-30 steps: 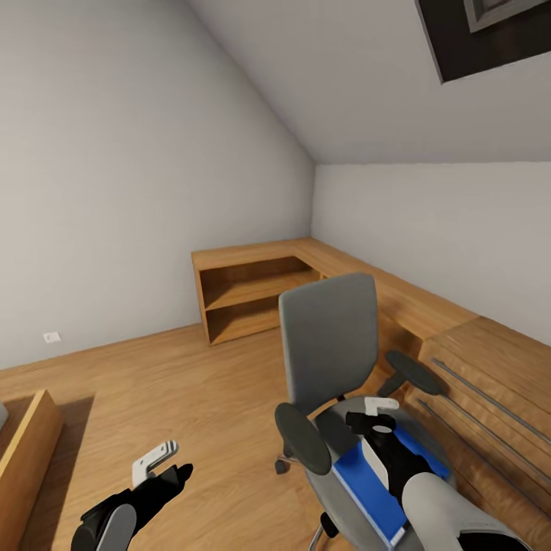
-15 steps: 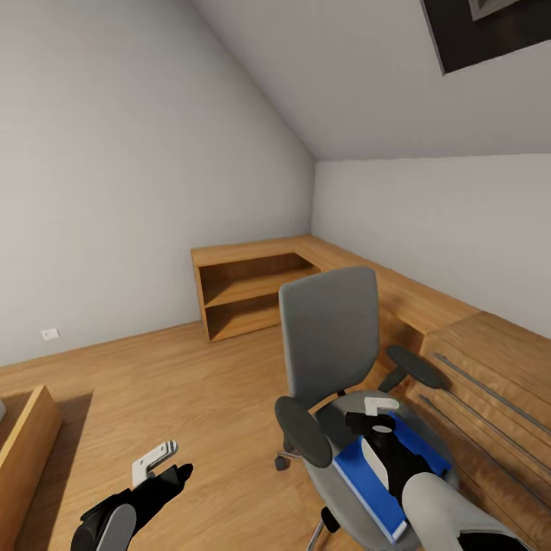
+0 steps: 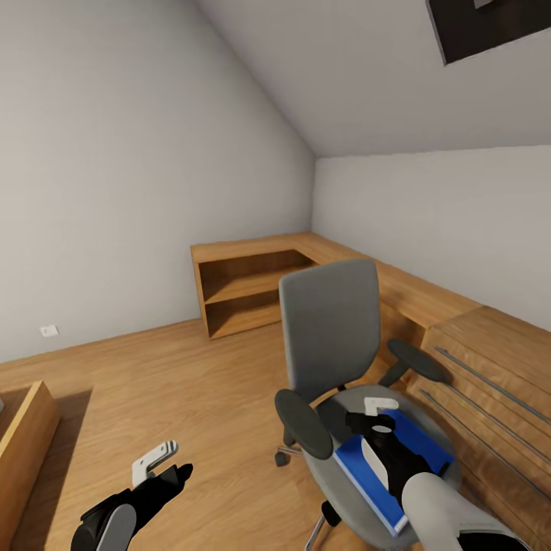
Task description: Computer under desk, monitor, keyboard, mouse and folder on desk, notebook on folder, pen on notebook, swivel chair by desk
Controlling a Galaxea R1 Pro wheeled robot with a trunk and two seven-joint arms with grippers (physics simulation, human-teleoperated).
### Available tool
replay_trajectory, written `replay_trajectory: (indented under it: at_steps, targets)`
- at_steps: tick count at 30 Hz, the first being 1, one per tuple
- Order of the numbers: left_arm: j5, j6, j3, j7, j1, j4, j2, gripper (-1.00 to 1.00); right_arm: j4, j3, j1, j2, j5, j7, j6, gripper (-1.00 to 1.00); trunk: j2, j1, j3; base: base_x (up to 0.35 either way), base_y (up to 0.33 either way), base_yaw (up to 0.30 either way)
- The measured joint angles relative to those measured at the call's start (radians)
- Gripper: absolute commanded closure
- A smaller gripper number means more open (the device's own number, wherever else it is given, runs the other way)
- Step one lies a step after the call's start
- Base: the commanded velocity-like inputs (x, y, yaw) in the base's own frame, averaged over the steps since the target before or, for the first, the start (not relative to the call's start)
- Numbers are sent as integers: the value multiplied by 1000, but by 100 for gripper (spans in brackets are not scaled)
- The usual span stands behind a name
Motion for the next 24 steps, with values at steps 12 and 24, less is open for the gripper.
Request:
replay_trajectory:
  at_steps: [12,24]
  targets:
    - [3,1,-1,-5,1,1,0,-100,1,1,0,0,2,-1,12,-100,-28,15,-13,12,0,0]
    - [-1,-3,-37,-3,1,-2,-1,-100,7,-2,0,-3,4,-3,75,-100,-56,31,-25,71,-7,0]
